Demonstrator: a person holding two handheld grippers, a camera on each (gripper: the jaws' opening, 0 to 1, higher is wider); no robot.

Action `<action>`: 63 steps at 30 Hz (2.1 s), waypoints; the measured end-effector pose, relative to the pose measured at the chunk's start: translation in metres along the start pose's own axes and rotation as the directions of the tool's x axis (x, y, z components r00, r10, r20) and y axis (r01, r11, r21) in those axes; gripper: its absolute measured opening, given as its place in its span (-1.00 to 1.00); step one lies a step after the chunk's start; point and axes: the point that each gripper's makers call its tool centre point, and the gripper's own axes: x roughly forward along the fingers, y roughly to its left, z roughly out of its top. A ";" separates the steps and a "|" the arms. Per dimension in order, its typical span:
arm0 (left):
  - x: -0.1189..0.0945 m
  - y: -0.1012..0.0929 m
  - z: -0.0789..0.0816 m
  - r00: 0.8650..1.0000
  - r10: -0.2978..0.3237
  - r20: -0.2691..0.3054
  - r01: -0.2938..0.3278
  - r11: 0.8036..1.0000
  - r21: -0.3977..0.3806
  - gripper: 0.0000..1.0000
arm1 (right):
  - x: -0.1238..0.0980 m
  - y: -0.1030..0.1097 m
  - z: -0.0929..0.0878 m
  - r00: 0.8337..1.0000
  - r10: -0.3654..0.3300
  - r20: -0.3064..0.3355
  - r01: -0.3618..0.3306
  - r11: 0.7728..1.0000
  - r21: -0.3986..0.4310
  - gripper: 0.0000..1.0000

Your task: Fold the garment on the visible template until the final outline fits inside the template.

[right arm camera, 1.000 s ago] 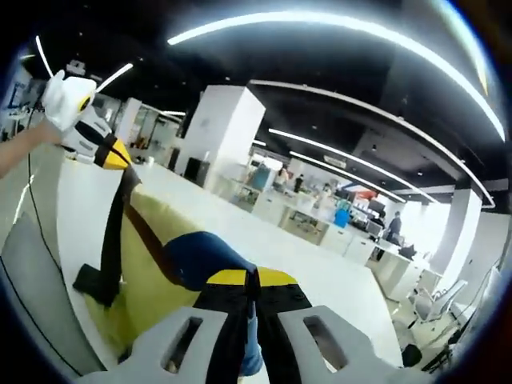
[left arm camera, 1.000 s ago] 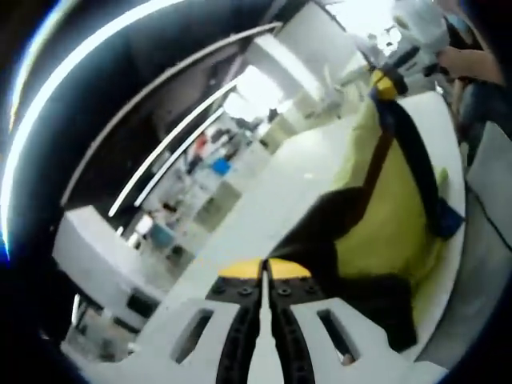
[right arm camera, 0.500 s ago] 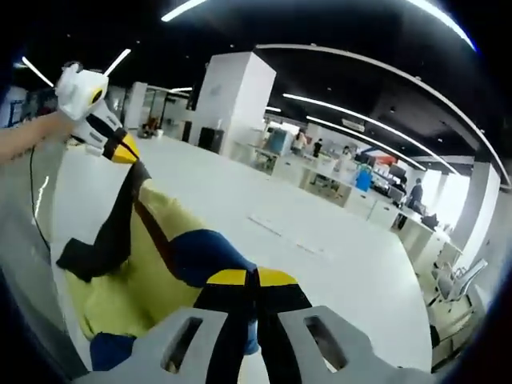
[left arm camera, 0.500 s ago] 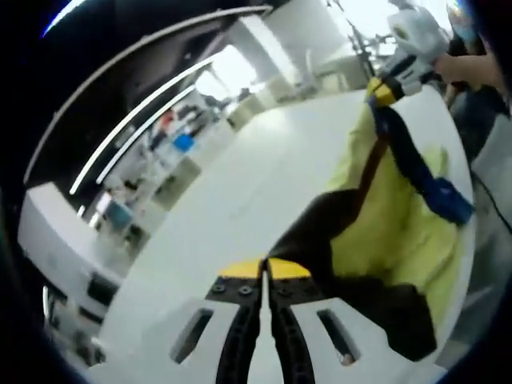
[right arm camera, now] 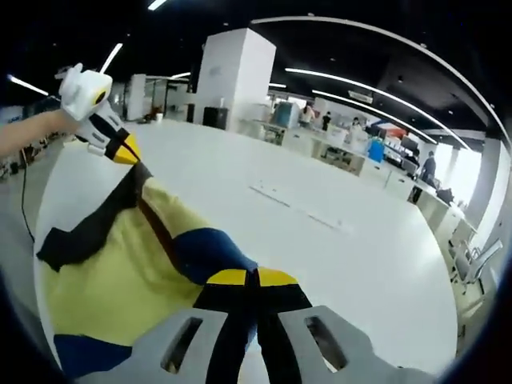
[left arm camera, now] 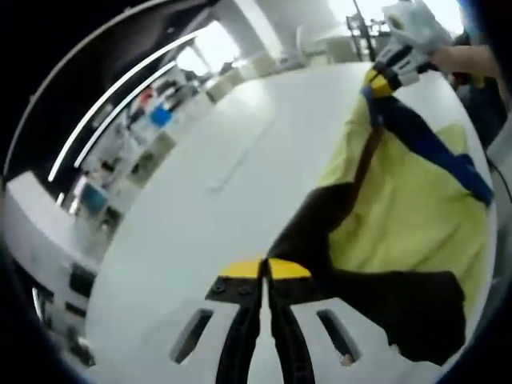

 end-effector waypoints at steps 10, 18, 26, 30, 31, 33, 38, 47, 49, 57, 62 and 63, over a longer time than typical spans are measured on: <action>0.029 0.011 -0.011 1.000 0.004 -0.030 -0.003 0.999 0.038 -1.00 | 0.027 -0.013 -0.015 0.999 0.011 -0.040 -0.010 1.000 0.025 -0.86; 0.026 0.006 -0.005 1.000 0.009 -0.003 -0.009 0.997 0.077 -1.00 | 0.022 -0.013 -0.007 1.000 -0.004 -0.019 0.004 1.000 -0.021 -0.73; 0.035 -0.031 0.014 0.996 -0.066 0.066 0.047 0.965 0.257 -1.00 | 0.024 0.028 -0.014 0.989 0.110 -0.094 -0.136 0.932 -0.336 -0.71; 0.049 -0.051 0.006 0.991 -0.121 0.053 0.093 0.925 0.367 -0.86 | 0.026 0.050 -0.029 0.973 0.167 -0.158 -0.223 0.847 -0.483 -0.67; 0.051 -0.052 0.004 0.992 -0.115 0.046 0.085 0.904 0.419 -0.84 | 0.028 0.050 -0.033 0.971 0.163 -0.173 -0.232 0.808 -0.542 -0.67; 0.055 -0.057 -0.001 0.991 -0.127 0.035 0.092 0.860 0.502 -0.82 | 0.031 0.052 -0.041 0.966 0.153 -0.208 -0.252 0.730 -0.635 -0.68; 0.064 -0.059 -0.005 0.987 -0.153 0.055 0.079 0.748 0.659 -0.74 | 0.039 0.055 -0.048 0.961 0.148 -0.234 -0.276 0.577 -0.769 -0.65; 0.075 -0.063 -0.012 0.984 -0.164 0.065 0.045 0.589 0.807 -0.75 | 0.048 0.053 -0.052 0.964 0.114 -0.241 -0.267 0.386 -0.883 -0.75; 0.076 -0.064 -0.008 0.983 -0.162 0.086 0.023 0.574 0.819 -0.79 | 0.051 0.054 -0.052 0.965 0.125 -0.230 -0.261 0.387 -0.884 -0.78; 0.078 -0.060 -0.004 0.982 -0.158 0.100 0.010 0.575 0.818 -1.00 | 0.057 0.050 -0.051 0.963 0.131 -0.236 -0.268 0.364 -0.892 -0.96; 0.082 -0.050 0.004 0.980 -0.156 0.121 0.019 0.682 0.731 -1.00 | 0.062 0.040 -0.026 0.974 0.164 -0.158 -0.226 0.629 -0.744 -0.96; 0.080 -0.052 0.008 0.976 -0.171 0.137 0.018 0.684 0.730 -1.00 | 0.064 0.038 -0.020 0.976 0.170 -0.137 -0.217 0.674 -0.707 -0.96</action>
